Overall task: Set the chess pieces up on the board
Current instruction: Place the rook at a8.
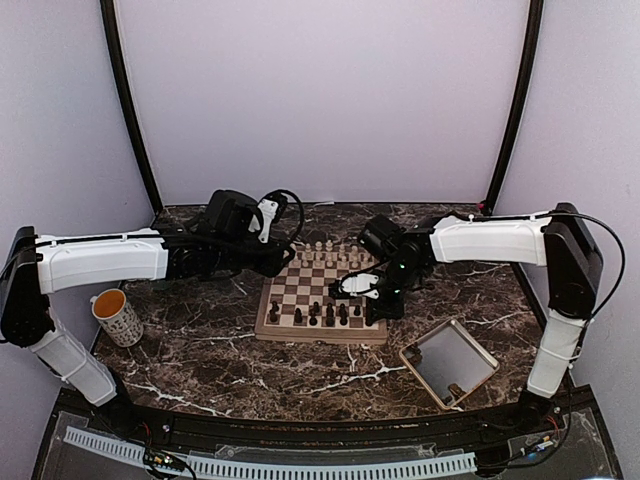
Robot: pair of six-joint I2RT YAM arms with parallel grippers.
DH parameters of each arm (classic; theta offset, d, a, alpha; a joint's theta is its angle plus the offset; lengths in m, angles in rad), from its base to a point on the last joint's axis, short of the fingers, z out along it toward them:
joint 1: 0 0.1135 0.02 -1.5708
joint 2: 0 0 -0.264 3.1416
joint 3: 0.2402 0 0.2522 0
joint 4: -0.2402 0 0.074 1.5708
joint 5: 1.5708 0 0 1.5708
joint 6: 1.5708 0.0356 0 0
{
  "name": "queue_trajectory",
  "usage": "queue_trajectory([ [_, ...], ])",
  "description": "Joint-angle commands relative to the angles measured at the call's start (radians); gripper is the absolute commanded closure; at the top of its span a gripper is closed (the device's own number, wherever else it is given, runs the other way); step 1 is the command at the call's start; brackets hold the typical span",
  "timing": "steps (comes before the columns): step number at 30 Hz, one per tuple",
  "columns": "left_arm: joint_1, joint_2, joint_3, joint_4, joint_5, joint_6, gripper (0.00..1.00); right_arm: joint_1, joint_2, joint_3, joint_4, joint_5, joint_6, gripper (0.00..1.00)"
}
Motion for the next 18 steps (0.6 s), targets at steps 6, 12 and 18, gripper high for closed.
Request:
queue_trajectory([
  [6, 0.006, -0.029, -0.014, -0.01, 0.005, -0.011, 0.67, 0.014, -0.011, -0.02, -0.04, 0.007, -0.009, 0.85],
  [12, 0.006, -0.018, -0.008, -0.004, 0.022, -0.011, 0.67, 0.011, -0.086, -0.027, -0.078, 0.009, 0.008, 0.78],
  [18, 0.006, 0.028, 0.034, -0.041, 0.046, 0.019, 0.66, -0.022, -0.209, -0.114, -0.083, -0.008, 0.023, 0.73],
])
